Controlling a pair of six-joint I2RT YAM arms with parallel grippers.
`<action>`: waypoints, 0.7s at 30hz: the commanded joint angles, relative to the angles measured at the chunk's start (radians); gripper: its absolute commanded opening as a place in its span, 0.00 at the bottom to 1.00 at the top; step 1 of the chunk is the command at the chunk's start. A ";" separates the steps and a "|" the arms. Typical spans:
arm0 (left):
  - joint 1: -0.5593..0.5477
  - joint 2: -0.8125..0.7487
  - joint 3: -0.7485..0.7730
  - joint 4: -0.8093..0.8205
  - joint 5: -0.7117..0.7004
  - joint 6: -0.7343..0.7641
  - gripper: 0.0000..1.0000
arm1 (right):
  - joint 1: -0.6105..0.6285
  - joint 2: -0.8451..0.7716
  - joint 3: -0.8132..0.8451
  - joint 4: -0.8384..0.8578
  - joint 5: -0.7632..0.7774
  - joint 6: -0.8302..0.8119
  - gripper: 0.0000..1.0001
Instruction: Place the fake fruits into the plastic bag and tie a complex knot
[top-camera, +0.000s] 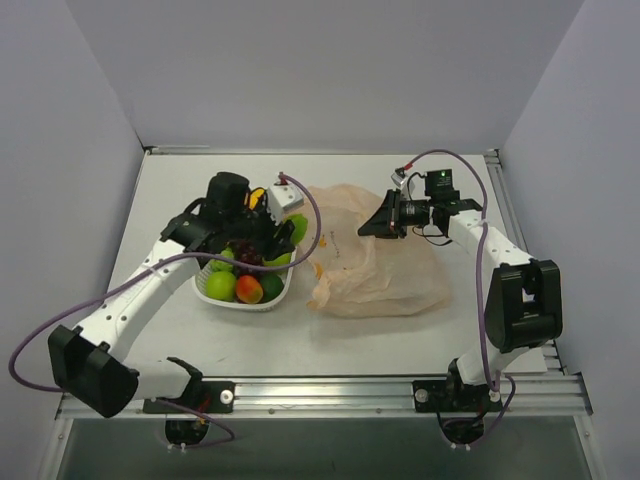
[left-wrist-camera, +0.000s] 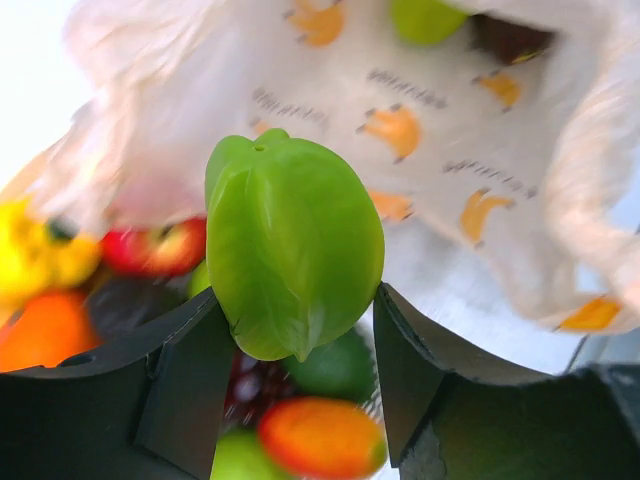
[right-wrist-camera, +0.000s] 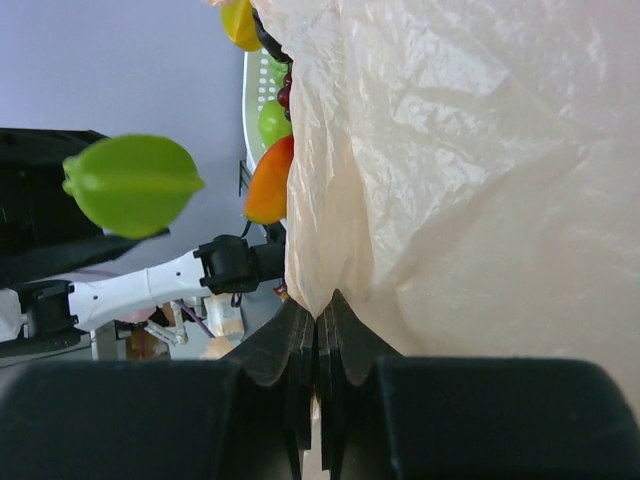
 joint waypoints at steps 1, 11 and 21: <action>-0.092 0.094 0.033 0.179 0.083 -0.092 0.56 | -0.001 -0.003 0.042 -0.012 -0.027 0.014 0.00; -0.189 0.438 0.085 0.624 0.082 -0.309 0.76 | -0.025 -0.025 0.035 -0.016 -0.052 0.026 0.00; -0.161 0.371 0.177 0.413 0.227 -0.273 0.97 | -0.036 -0.028 0.016 -0.026 -0.047 0.017 0.00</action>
